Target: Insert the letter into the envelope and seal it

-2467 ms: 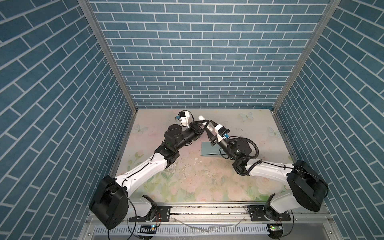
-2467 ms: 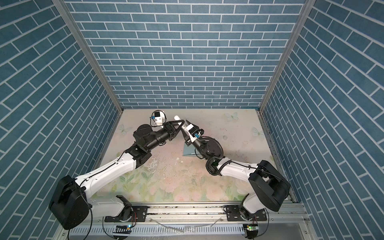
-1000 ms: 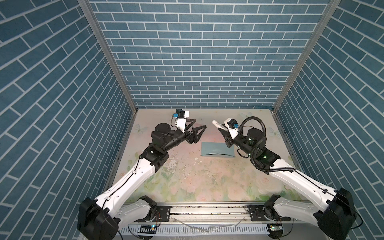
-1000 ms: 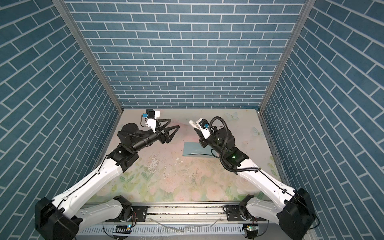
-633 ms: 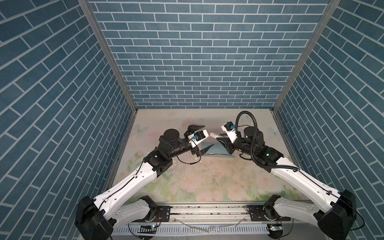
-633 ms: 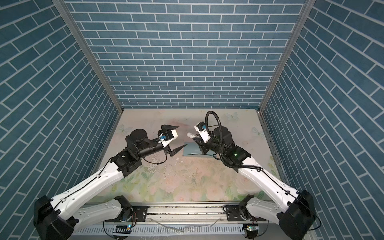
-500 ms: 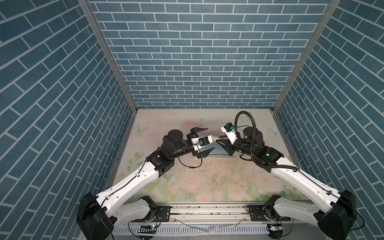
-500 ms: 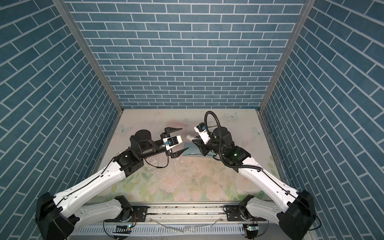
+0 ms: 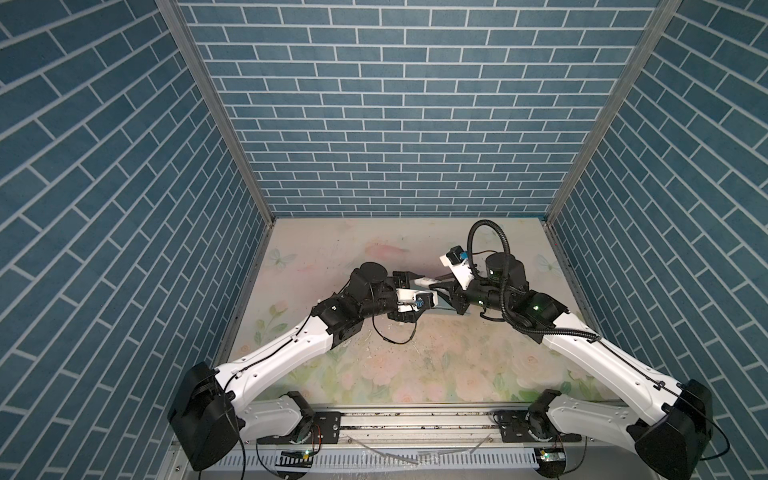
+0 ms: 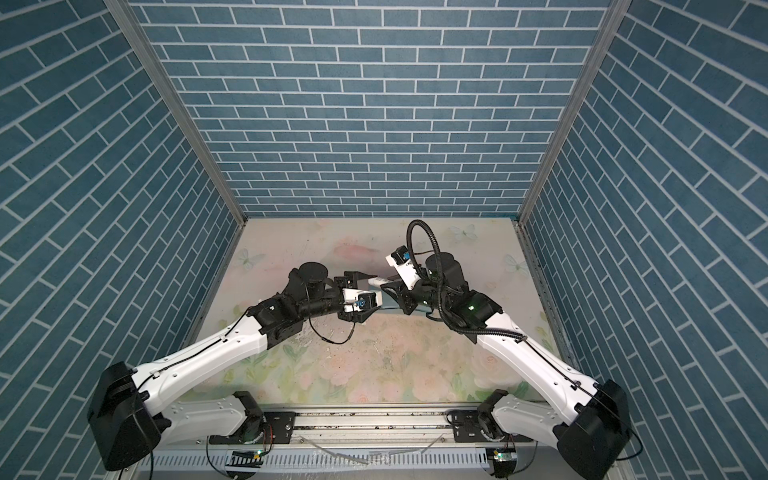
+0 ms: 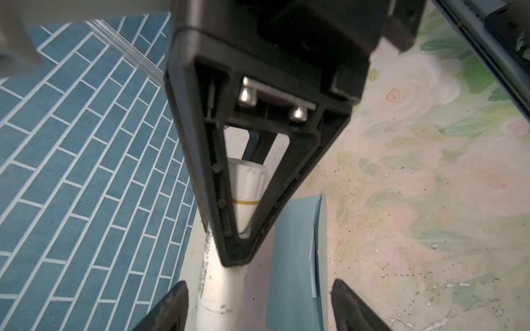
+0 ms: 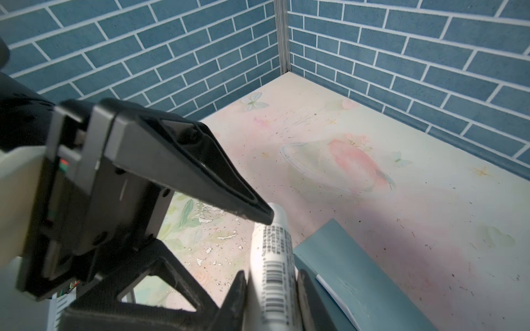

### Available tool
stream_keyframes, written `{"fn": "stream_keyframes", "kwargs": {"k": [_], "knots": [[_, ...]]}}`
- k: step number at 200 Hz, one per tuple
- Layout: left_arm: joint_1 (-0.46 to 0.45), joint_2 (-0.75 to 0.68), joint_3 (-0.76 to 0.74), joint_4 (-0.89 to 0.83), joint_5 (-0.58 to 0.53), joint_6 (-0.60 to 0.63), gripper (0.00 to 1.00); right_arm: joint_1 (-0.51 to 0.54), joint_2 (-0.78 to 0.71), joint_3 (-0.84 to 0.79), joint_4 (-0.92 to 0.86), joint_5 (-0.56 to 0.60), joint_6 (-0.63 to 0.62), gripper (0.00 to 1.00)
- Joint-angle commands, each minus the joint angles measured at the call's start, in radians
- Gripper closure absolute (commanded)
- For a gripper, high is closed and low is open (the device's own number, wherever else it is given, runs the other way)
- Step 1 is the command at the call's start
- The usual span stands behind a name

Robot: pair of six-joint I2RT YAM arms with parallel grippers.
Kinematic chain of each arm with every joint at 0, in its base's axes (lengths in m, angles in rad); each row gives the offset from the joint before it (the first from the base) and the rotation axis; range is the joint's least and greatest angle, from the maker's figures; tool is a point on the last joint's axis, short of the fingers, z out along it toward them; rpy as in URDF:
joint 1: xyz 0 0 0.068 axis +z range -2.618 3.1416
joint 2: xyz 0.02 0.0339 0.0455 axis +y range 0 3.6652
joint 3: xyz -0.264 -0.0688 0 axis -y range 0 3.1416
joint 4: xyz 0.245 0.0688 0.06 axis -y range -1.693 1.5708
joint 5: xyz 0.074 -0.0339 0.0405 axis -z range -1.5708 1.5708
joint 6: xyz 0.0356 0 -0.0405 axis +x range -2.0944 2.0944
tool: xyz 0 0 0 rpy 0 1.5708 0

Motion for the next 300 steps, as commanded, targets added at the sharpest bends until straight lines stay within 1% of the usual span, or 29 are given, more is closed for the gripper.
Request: {"fn": "stream_keyframes", "kwargs": {"k": [1, 35, 58, 90, 118, 138, 154, 164, 179, 184, 193, 200, 215, 219, 222, 226, 239, 263, 300], "knots": [[-0.005, 0.009, 0.019, 0.001, -0.02, 0.023, 0.26, -0.002, 0.009, 0.066, -0.019, -0.058, 0.025, 1.0], [-0.004, 0.027, 0.019, 0.018, -0.03, 0.027, 0.33, -0.003, 0.024, 0.08, -0.043, -0.089, 0.025, 1.0], [-0.005, 0.041, 0.024, 0.019, -0.033, 0.031, 0.41, -0.003, 0.029, 0.085, -0.047, -0.106, 0.028, 1.0], [-0.005, 0.055, 0.025, 0.026, -0.034, 0.031, 0.61, -0.003, 0.035, 0.087, -0.051, -0.107, 0.024, 1.0], [-0.005, 0.058, 0.014, 0.05, -0.04, 0.022, 0.76, -0.002, 0.04, 0.085, -0.052, -0.106, 0.022, 1.0], [-0.005, 0.056, -0.003, 0.081, -0.038, 0.004, 0.9, -0.003, 0.041, 0.086, -0.048, -0.106, 0.021, 1.0], [-0.005, 0.052, -0.018, 0.104, -0.032, -0.019, 1.0, -0.003, 0.037, 0.084, -0.039, -0.093, 0.019, 0.81], [-0.005, 0.047, -0.031, 0.124, -0.029, -0.045, 1.0, -0.002, 0.03, 0.084, -0.034, -0.083, 0.014, 0.68], [-0.005, 0.038, -0.053, 0.157, -0.015, -0.094, 1.0, -0.003, 0.009, 0.075, -0.024, -0.073, -0.004, 0.53], [-0.004, 0.034, -0.061, 0.17, -0.01, -0.113, 1.0, -0.003, -0.001, 0.069, -0.016, -0.069, -0.006, 0.44], [-0.001, 0.029, -0.076, 0.192, 0.005, -0.148, 1.0, -0.003, -0.022, 0.051, 0.008, -0.058, -0.013, 0.33], [0.004, 0.026, -0.085, 0.205, 0.022, -0.176, 1.0, -0.003, -0.042, 0.034, 0.027, -0.048, -0.02, 0.28], [0.025, 0.021, -0.104, 0.235, 0.078, -0.248, 1.0, -0.003, -0.087, -0.007, 0.068, -0.031, -0.035, 0.24], [0.032, 0.019, -0.109, 0.244, 0.098, -0.268, 1.0, -0.002, -0.1, -0.017, 0.08, -0.031, -0.039, 0.19], [0.038, 0.017, -0.114, 0.253, 0.111, -0.281, 1.0, -0.002, -0.11, -0.025, 0.087, -0.031, -0.044, 0.14], [0.046, 0.016, -0.118, 0.264, 0.129, -0.303, 1.0, -0.003, -0.123, -0.036, 0.095, -0.033, -0.049, 0.09], [0.067, 0.012, -0.133, 0.294, 0.185, -0.358, 1.0, -0.002, -0.163, -0.075, 0.126, -0.042, -0.064, 0.08], [0.092, 0.005, -0.139, 0.318, 0.286, -0.409, 1.0, -0.002, -0.211, -0.139, 0.175, -0.069, -0.081, 0.12], [0.103, -0.001, -0.135, 0.333, 0.381, -0.439, 1.0, -0.002, -0.193, -0.146, 0.18, -0.158, -0.085, 0.16]]}}
